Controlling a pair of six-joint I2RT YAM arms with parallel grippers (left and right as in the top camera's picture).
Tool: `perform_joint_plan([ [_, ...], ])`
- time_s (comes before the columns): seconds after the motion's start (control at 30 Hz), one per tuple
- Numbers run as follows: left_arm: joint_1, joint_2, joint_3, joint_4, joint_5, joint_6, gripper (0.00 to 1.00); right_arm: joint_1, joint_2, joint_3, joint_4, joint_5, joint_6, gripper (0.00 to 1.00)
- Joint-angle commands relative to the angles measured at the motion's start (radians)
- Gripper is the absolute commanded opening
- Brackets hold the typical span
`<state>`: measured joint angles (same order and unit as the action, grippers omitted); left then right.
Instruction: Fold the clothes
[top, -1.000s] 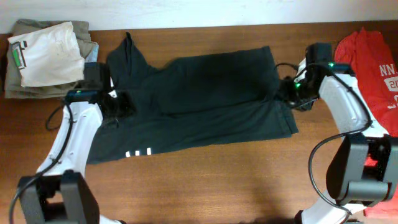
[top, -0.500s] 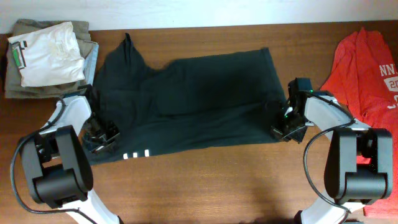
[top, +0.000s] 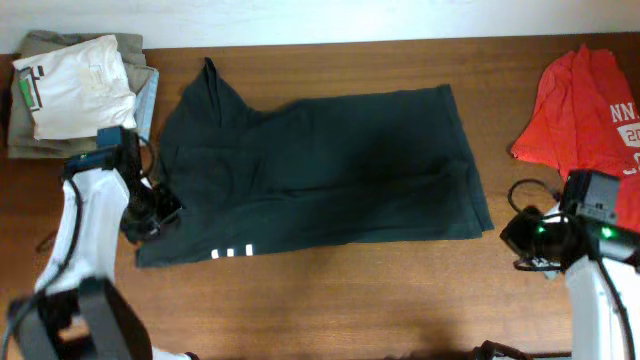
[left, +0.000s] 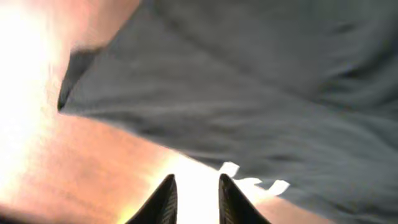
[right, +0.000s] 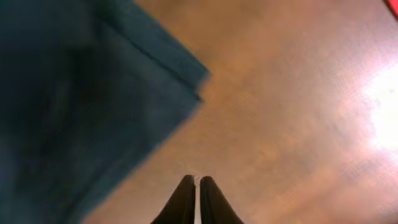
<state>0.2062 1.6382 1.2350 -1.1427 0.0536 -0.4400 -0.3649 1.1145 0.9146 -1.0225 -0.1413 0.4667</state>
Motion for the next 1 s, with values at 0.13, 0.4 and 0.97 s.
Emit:
perform_joint_plan([
  [0.13, -0.134, 0.094, 0.002, 0.08, 0.011, 0.061, 0.46, 0.214, 0.38, 0.014, 0.209, -0.078, -0.07, 0.19],
  [0.4, -0.14, 0.321, -0.025, 0.095, -0.02, 0.06, 0.01, 0.259, 0.718, 0.013, 0.302, -0.035, 0.035, 0.04],
  [0.97, -0.023, -0.549, -0.245, 0.059, 0.058, -0.07, 0.74, 0.14, 0.022, 0.15, -0.159, 0.194, 0.063, 0.46],
])
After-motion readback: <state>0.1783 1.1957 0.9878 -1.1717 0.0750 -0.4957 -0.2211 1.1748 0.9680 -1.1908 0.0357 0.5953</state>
